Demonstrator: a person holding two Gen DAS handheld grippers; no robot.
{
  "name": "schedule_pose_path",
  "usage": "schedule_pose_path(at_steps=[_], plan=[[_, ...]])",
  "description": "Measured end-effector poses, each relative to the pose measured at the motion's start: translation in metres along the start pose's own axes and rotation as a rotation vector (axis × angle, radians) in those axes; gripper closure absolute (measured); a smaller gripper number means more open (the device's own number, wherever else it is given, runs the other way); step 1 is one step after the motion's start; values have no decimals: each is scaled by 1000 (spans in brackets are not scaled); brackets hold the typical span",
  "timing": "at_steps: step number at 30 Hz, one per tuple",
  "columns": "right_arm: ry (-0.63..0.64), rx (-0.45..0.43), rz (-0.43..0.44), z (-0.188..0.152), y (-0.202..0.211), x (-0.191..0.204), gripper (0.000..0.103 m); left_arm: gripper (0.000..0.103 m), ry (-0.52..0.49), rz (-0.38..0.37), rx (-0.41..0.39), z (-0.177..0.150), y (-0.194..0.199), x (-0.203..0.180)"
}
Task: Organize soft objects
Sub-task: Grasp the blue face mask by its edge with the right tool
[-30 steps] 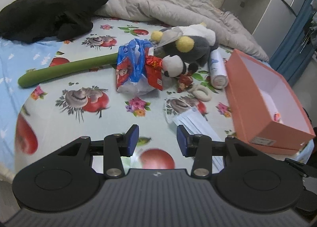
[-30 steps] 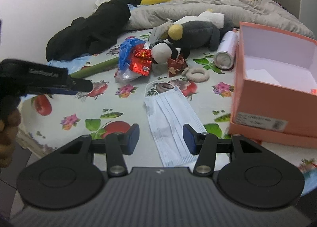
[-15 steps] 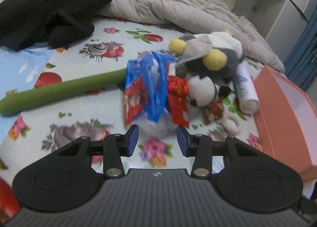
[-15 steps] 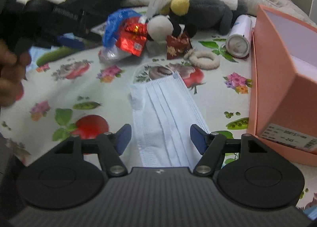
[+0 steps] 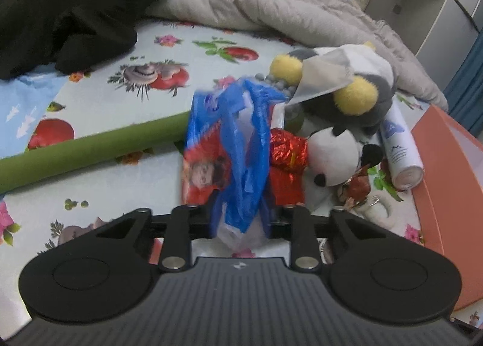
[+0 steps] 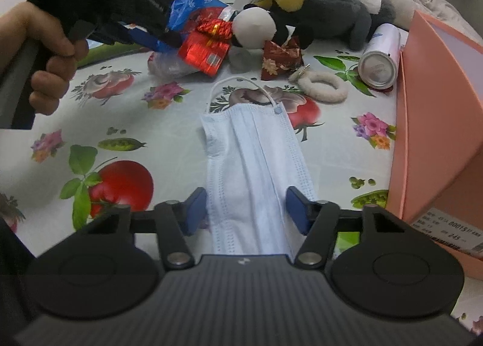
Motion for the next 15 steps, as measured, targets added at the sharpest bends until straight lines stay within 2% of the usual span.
schedule_pose_path(at_steps=[2, 4, 6, 10, 15], plan=[[4, 0, -3, 0, 1, -1, 51, 86, 8, -13, 7, -3, -2, 1], [-3, 2, -7, 1, 2, -1, 74, 90, 6, -10, 2, -4, 1, 0], [-8, 11, -17, 2, 2, -3, 89, 92, -7, -6, -7, -5, 7, -3], [-47, 11, -16, 7, 4, -8, 95, 95, -26, 6, -25, -9, 29, -5], [-99, -22, -14, 13, 19, -11, 95, 96, -14, 13, -38, -17, 62, 0]])
Point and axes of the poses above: each gripper's, at about its wrist camera, not at the fingertips, and y roughly against the way its jaws point, x to its left, z to its top, the point moved 8 cm from there along -y, roughly the way its jaws point, and after that the axes turned 1 degree about -x, right-handed, at the moved point
